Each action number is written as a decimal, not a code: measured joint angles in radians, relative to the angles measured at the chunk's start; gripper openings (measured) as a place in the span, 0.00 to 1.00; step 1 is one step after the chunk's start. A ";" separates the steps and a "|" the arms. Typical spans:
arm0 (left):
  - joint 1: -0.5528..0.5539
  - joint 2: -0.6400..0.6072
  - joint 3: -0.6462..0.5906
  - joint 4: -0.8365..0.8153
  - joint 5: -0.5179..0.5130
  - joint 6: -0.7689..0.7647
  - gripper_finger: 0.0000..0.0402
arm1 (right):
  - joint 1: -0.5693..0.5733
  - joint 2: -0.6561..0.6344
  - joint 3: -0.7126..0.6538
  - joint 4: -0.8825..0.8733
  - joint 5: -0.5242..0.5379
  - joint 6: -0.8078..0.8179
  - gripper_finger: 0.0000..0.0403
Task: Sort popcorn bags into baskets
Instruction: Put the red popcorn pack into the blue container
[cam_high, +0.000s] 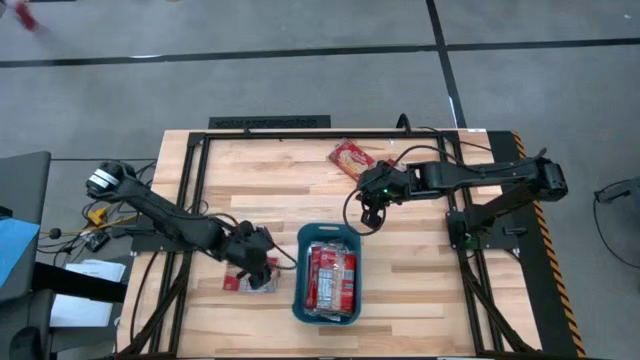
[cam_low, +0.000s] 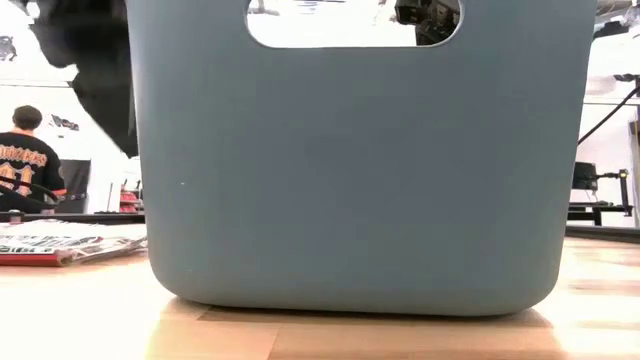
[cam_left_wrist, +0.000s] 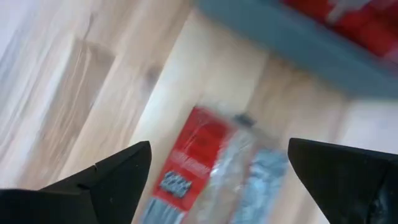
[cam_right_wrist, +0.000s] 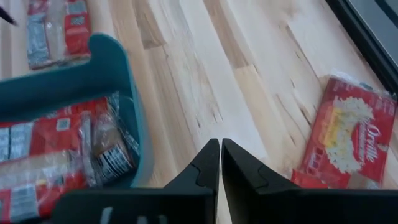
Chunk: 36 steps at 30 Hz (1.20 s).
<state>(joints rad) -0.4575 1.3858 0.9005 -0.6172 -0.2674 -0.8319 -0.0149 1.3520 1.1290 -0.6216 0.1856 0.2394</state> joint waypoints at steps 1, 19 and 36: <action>-0.006 0.023 0.000 -0.015 0.000 0.000 0.90 | 0.006 0.007 0.001 0.013 0.000 0.000 0.11; -0.151 0.285 -0.011 -0.149 -0.007 -0.035 0.88 | 0.073 0.224 0.001 0.125 -0.002 -0.053 0.11; 0.287 0.310 -0.051 -0.012 -0.195 0.455 0.65 | -0.008 0.153 0.002 0.124 -0.002 -0.065 0.10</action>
<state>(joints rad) -0.1709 1.6962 0.8497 -0.6294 -0.4626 -0.3774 -0.0228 1.5046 1.1309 -0.4973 0.1837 0.1741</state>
